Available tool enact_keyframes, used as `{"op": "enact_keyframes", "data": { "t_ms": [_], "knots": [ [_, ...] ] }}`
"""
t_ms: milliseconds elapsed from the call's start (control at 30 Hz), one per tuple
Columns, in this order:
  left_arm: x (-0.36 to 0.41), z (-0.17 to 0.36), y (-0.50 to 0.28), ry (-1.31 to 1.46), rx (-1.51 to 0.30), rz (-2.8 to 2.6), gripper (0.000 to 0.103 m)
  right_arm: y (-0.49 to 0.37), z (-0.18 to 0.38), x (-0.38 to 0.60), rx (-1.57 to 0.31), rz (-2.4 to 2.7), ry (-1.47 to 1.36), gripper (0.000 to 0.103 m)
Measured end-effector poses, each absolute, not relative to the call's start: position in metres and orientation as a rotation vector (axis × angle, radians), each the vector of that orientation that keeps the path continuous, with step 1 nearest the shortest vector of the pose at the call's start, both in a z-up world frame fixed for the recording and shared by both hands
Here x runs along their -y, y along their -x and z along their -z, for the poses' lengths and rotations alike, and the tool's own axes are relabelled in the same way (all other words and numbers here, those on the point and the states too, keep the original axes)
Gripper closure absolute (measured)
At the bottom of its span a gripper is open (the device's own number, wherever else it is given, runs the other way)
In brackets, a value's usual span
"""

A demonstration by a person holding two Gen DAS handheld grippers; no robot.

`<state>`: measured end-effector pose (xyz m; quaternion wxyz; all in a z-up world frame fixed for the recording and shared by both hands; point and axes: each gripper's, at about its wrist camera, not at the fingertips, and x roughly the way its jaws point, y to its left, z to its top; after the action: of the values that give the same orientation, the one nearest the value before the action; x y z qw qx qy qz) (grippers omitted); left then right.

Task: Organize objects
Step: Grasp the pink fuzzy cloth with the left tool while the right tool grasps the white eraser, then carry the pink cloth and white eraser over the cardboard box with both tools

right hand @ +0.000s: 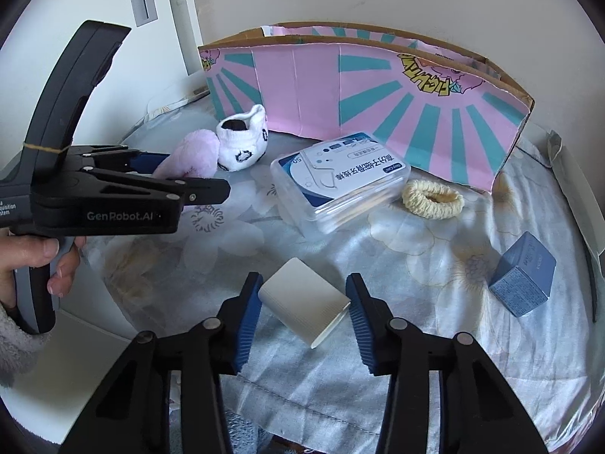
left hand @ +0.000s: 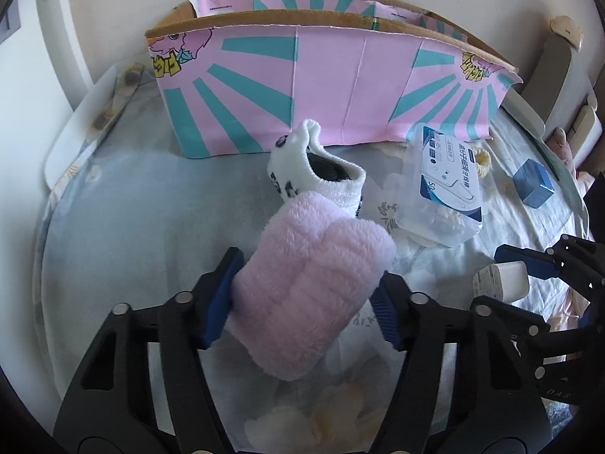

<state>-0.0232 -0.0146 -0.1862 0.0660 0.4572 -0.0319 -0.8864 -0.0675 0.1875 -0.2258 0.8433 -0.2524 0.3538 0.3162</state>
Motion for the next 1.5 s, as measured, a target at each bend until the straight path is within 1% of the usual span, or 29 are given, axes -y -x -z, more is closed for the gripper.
{"op": "enact_keyframes", "data": {
  "t_ms": [33, 167, 433, 633, 900, 1133, 1500],
  "knots": [
    [0.015, 0.186, 0.023, -1.381, 0.101, 2.672, 0.05, 0.068, 0.226, -0.188, -0.748, -0.667, 0.533, 0.061],
    [0.016, 0.184, 0.023, -1.37, 0.105, 2.662, 0.056, 0.068, 0.226, -0.188, -0.751, -0.662, 0.528, 0.062],
    [0.016, 0.173, 0.017, -1.319, 0.05, 2.595, 0.062, 0.07, 0.21, -0.191, -0.735, -0.652, 0.509, 0.062],
    [0.007, 0.15, 0.01, -1.257, 0.058, 2.555, 0.062, 0.07, 0.179, -0.19, -0.707, -0.592, 0.468, 0.062],
    [-0.008, 0.09, 0.001, -1.162, -0.036, 2.495, 0.062, 0.068, 0.111, -0.179, -0.703, -0.513, 0.387, 0.062],
    [-0.03, 0.043, 0.0, -1.072, 0.032, 2.455, 0.062, 0.064, 0.058, -0.168, -0.678, -0.404, 0.303, 0.062],
    [-0.037, 0.006, 0.022, -0.976, 0.016, 2.505, 0.062, 0.051, 0.026, -0.169, -0.631, -0.367, 0.288, 0.062]
  ]
}}
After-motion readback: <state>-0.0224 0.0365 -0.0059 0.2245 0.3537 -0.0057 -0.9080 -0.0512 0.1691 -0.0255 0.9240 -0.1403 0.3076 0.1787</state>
